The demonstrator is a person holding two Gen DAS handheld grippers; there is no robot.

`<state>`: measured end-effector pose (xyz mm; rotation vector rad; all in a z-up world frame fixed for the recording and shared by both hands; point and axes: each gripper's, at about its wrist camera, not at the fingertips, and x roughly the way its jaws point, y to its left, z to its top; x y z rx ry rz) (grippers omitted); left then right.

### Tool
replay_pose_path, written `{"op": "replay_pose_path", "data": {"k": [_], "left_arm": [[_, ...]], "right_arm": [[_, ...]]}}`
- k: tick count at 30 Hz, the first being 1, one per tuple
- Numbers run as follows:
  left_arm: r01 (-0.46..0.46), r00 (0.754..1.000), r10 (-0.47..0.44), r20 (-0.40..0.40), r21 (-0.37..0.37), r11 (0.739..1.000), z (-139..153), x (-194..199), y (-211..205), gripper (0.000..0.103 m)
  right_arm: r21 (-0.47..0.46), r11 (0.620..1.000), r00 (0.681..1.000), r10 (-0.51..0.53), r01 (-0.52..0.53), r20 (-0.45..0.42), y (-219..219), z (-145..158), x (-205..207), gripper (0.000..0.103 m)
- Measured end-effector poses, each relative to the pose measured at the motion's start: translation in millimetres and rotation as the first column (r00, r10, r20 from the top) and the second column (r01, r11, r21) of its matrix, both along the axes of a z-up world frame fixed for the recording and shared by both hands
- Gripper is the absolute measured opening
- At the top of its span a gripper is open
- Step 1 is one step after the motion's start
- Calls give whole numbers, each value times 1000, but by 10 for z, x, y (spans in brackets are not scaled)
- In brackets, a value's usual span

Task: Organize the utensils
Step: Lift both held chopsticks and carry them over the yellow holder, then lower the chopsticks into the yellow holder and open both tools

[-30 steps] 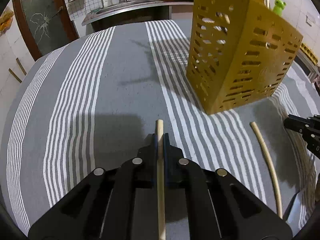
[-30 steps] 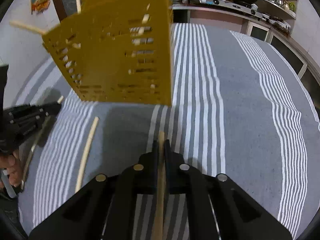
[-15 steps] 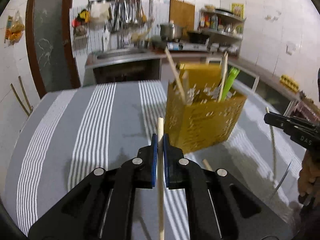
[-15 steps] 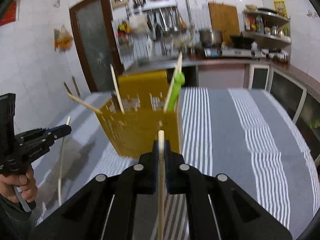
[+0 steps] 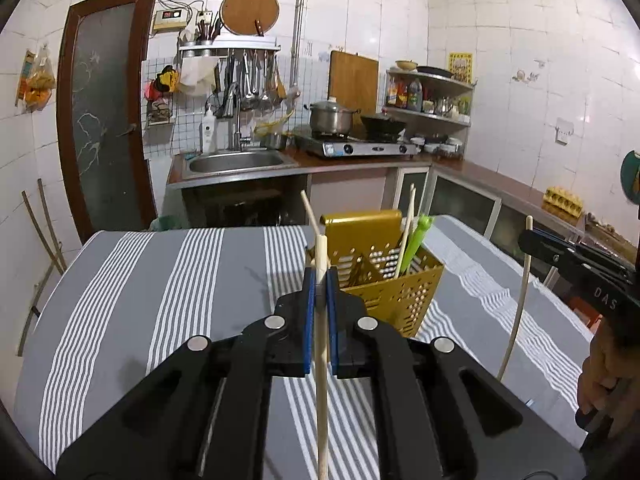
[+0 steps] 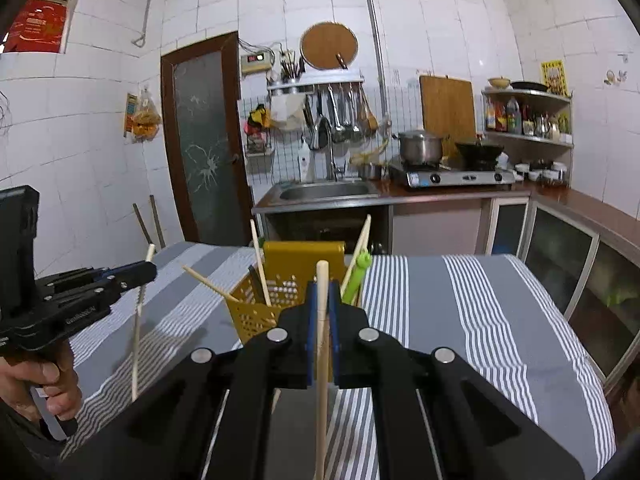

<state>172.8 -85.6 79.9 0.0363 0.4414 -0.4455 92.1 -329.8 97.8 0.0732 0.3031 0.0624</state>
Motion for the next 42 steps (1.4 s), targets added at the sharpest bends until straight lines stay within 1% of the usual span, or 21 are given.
{"op": "replay_pose_path", "data": {"k": [6,8,13,16,21,25,29,33,37,42], "left_arm": [[1,999,0,52,-30,1000,194,-50,-70,4],[-8,996,12,85,-47,999,285,-84,-99,4],[5,991,4,136,-71,997,509,-101,-197,4],[-13,984,27,176,-82,997,653,-102,-252,4],[-20,972,36,233,-69,997,824,-146,-332,4],[-22,966,45,255,-91,996,918,-116,-360,4],[-31,951,62,303,-108,994,1025,-113,-411,4],[-31,936,73,344,-124,992,1112,-90,-443,4],[-19,928,72,364,-146,989,1140,-35,-480,4],[-9,921,73,383,-166,986,1089,77,-527,4]], "right_arm": [[6,1000,997,7,-7,71,-9,218,-71,6],[5,1000,995,9,-9,96,-6,298,-85,6],[-10,1000,984,10,-8,178,25,543,-101,6],[-21,1000,979,20,-16,205,52,655,-62,6],[-51,999,971,25,-14,238,104,741,30,6],[-40,999,964,28,-19,264,83,791,112,6],[-36,999,955,20,-10,294,53,870,191,6],[-28,999,945,31,-23,326,36,970,251,6],[-16,1000,927,30,-26,375,37,994,260,6],[-32,999,914,38,-28,405,81,908,356,6]]}}
